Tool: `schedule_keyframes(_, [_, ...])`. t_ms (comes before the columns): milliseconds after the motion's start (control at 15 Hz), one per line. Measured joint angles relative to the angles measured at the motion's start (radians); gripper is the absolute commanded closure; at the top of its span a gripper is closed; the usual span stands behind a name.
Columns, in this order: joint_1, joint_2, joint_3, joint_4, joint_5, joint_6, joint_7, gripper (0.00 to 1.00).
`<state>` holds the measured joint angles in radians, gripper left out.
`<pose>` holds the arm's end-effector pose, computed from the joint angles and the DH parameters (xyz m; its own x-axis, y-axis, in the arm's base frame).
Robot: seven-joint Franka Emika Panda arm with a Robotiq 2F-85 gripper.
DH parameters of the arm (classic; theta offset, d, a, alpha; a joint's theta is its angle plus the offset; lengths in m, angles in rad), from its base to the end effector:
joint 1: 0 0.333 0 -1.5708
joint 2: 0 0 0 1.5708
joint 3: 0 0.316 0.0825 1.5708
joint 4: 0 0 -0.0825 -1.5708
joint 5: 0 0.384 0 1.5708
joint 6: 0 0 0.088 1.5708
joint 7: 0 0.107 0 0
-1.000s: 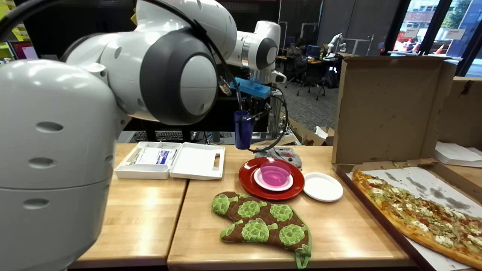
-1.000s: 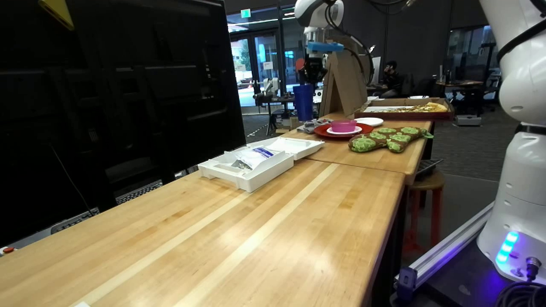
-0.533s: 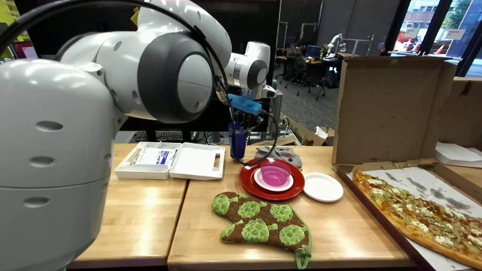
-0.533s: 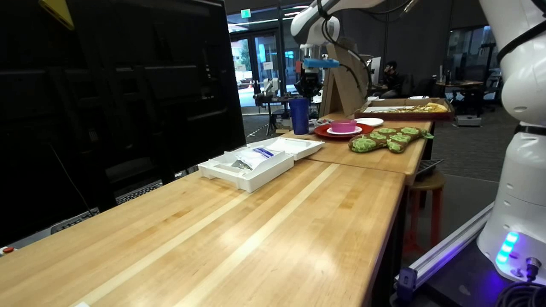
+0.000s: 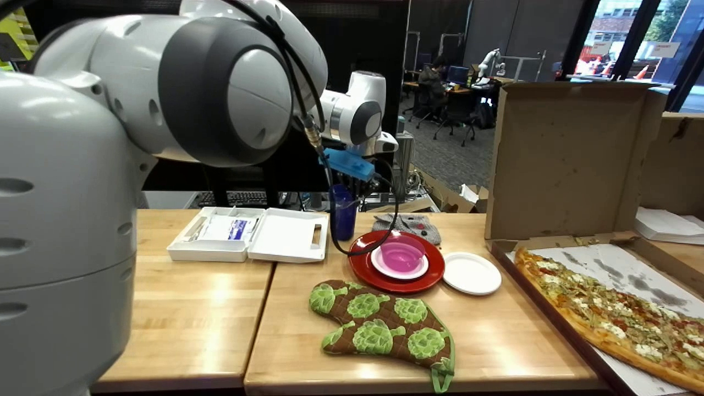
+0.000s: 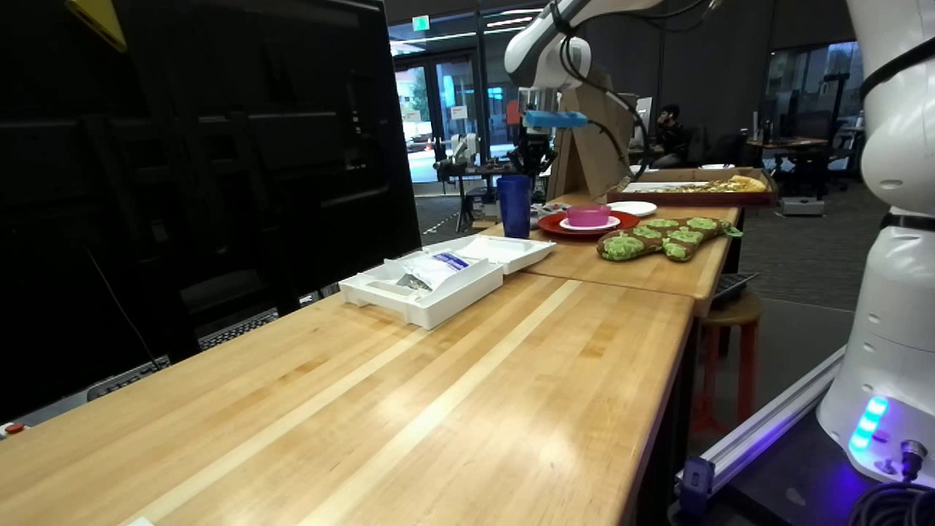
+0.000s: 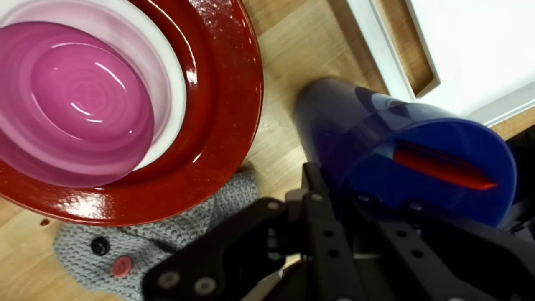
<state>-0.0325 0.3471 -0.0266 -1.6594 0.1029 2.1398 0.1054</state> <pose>0.6687 -0.0333 0.4207 0.9691 -0.2147 0.1214 -0.2036 -0.9742 -0.0974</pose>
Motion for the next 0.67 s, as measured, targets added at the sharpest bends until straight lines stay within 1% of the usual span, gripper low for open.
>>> schedule_keyframes(67, [0.0, -0.016, 0.0, -0.022, 0.0, 0.011, -0.003, 0.68])
schedule_keyframes(133, [0.0, -0.031, 0.0, -0.043, 0.0, 0.018, -0.003, 0.64])
schedule_keyframes(333, [0.0, -0.073, 0.0, -0.094, 0.001, 0.03, -0.01, 0.46])
schedule_keyframes(533, [-0.001, -0.11, 0.0, -0.132, 0.005, 0.034, -0.019, 0.24])
schedule_keyframes(667, [-0.004, -0.13, 0.0, -0.151, 0.009, 0.036, -0.021, 0.12])
